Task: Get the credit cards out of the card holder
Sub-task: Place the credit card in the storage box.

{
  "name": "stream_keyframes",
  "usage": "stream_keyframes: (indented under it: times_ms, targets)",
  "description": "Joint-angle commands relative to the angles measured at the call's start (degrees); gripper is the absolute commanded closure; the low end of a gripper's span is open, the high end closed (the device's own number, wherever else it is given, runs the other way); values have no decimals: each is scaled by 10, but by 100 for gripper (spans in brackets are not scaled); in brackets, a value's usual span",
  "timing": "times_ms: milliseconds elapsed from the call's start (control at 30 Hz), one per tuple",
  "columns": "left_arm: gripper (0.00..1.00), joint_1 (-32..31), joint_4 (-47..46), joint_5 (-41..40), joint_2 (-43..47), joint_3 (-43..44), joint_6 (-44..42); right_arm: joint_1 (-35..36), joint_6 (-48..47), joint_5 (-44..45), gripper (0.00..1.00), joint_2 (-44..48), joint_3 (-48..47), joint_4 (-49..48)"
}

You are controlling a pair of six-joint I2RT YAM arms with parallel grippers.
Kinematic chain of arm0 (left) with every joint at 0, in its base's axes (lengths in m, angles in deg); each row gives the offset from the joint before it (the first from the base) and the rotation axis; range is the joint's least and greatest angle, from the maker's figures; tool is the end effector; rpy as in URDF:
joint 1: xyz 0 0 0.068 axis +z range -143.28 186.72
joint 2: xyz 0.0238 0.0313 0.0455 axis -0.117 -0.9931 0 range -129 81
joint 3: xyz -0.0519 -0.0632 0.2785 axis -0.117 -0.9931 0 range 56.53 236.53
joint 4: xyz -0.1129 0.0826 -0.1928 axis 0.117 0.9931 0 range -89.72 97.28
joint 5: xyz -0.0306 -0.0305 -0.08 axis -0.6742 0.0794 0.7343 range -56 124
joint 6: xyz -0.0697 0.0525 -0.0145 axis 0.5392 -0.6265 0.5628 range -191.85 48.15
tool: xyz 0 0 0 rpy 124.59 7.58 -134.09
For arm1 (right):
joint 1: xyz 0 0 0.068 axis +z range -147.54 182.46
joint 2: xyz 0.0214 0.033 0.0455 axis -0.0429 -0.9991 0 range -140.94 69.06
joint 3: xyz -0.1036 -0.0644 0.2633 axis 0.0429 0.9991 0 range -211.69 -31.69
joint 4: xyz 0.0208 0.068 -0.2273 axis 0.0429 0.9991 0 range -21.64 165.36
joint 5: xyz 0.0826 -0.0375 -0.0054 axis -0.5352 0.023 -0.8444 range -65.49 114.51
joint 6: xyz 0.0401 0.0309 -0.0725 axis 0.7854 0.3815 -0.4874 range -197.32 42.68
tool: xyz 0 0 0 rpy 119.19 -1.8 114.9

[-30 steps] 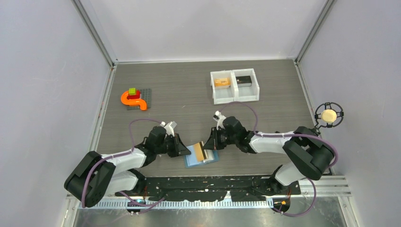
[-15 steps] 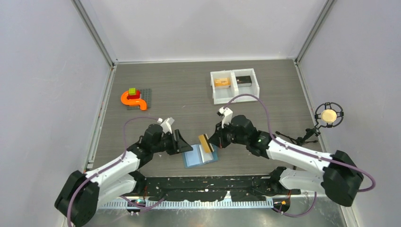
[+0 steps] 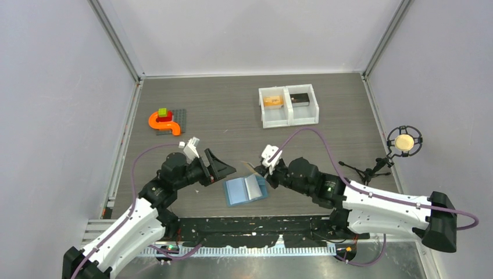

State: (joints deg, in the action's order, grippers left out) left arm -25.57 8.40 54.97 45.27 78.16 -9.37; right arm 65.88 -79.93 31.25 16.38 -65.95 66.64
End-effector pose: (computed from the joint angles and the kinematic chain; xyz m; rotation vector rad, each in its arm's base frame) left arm 0.1165 -0.1069 0.2270 -0.3103 2.2061 -1.3699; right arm 0.1077 0.1947 0.2814 -0.9683 1.6434 0.6207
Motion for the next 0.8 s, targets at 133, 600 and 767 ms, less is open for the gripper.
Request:
stream_keyframes:
  times_ms: [133,600,767]
  targets:
    - [16,-3,-45,24,-2,20,84,124,-136,163,95,-49,-49,-31]
    - [36,-3,-113,31,3,-28,139,218,-173,245,95,-142,-100,-48]
    - [63,-3,-125,33,12,-38,155,230,-181,252,91,-155,-97,-47]
